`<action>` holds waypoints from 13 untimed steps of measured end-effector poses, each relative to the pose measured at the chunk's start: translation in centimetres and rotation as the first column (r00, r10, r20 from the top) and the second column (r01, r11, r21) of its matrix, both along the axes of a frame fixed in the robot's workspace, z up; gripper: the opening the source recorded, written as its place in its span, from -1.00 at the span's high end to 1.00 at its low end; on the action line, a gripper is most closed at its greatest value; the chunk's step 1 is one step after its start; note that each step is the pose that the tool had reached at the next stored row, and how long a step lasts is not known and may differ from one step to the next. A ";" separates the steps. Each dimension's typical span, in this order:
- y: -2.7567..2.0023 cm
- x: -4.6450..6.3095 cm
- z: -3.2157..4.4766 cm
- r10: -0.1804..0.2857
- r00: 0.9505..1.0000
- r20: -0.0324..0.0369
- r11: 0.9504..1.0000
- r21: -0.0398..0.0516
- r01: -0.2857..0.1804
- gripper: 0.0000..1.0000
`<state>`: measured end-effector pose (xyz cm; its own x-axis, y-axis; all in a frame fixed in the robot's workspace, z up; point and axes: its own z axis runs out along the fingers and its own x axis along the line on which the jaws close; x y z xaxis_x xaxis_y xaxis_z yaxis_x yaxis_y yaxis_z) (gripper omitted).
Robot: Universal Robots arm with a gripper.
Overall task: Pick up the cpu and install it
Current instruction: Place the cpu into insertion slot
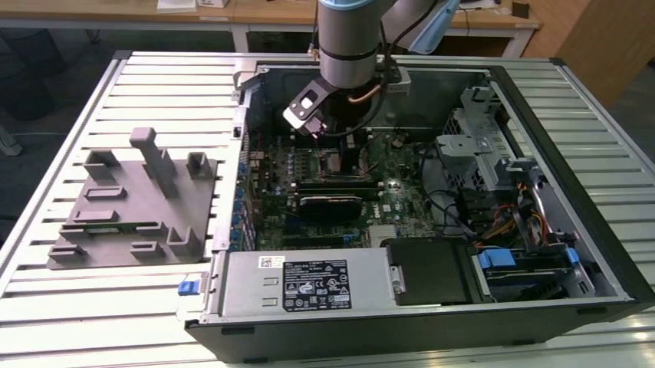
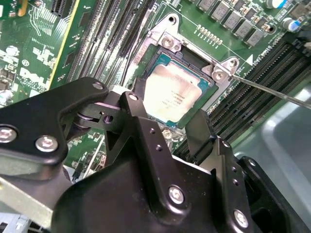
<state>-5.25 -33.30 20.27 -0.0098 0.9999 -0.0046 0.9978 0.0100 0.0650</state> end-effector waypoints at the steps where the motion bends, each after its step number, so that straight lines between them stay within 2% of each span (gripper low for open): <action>1: 0.00 0.0 0.18 0.000 1.000 -0.001 1.000 0.000 0.000 -0.21; 4: 0.00 0.0 0.68 0.000 1.000 -0.006 1.000 0.000 0.000 -0.17; 5: 0.00 0.0 0.82 0.000 1.000 -0.008 1.000 0.000 0.000 -0.05; 6: 0.00 0.1 0.97 0.000 1.000 -0.011 1.000 0.000 0.000 -0.05; 9: 0.00 0.1 1.27 0.000 1.000 -0.021 1.000 0.000 0.000 0.30; 12: 0.00 0.2 1.54 0.000 1.000 -0.028 1.000 0.000 0.000 0.42; 13: 0.00 0.2 1.64 0.000 1.000 -0.029 1.000 0.000 0.000 0.54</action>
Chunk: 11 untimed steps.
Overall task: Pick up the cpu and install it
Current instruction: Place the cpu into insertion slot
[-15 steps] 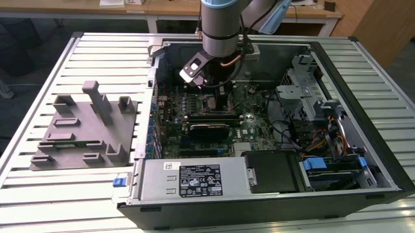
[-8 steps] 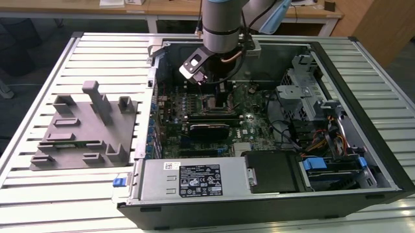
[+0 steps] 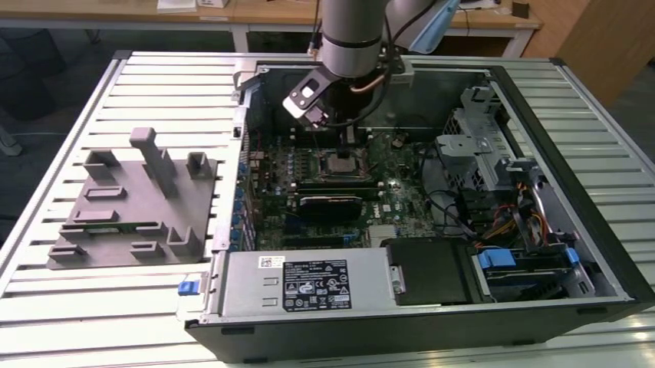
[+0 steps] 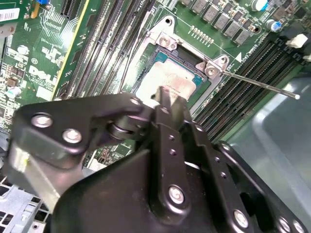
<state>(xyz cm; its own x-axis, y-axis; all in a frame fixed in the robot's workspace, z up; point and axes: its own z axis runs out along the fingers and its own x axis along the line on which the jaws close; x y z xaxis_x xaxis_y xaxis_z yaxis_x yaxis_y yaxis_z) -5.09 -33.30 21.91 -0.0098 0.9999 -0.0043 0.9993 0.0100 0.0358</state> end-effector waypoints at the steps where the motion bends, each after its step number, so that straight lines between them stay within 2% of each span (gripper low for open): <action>1: 0.00 0.0 0.09 0.000 1.000 -0.001 1.000 0.000 0.000 0.65; 2: 0.00 0.0 0.18 0.000 1.000 -0.001 1.000 0.000 0.000 0.77; 11: 0.00 0.0 1.12 0.000 1.000 -0.004 1.000 0.000 0.000 0.79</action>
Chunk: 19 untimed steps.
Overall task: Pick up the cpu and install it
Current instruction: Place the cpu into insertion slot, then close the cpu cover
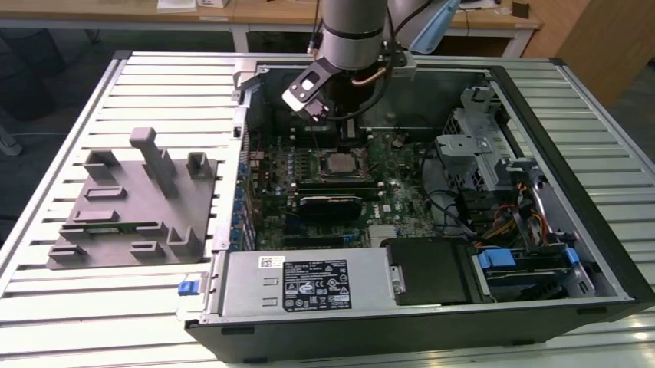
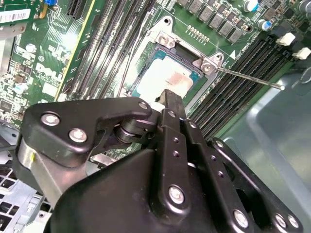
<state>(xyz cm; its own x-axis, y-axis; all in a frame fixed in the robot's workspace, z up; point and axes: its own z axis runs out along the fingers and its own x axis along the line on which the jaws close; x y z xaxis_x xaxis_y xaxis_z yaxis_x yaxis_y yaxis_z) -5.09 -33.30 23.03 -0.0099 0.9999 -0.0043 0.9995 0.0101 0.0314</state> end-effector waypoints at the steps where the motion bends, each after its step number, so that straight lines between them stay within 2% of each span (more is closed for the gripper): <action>1: 0.00 0.0 0.07 0.000 1.000 0.000 1.000 0.000 0.000 0.79; 13: 0.00 0.0 1.34 0.000 1.000 -0.002 1.000 0.000 0.000 0.79; 19: 0.01 0.0 1.51 0.000 1.000 -0.002 1.000 0.000 0.000 0.79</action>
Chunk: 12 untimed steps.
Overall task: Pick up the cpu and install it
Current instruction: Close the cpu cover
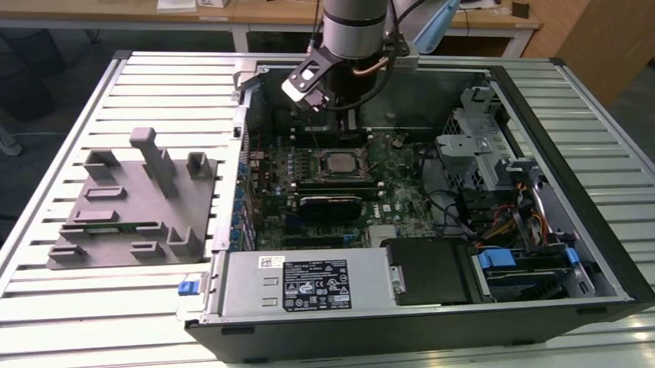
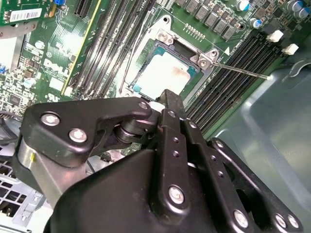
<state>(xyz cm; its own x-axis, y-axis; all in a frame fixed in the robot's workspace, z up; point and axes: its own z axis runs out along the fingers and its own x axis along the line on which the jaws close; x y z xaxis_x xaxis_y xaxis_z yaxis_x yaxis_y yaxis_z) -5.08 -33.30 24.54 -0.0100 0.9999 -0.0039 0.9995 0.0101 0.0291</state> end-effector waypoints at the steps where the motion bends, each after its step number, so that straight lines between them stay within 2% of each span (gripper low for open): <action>1: 0.00 0.0 0.01 0.000 1.000 0.000 1.000 0.000 0.000 0.79; 6: -0.01 0.0 0.15 0.000 1.000 -0.001 1.000 -0.001 0.000 0.79; 12: 0.00 0.0 1.10 0.000 1.000 0.000 1.000 0.000 0.000 0.79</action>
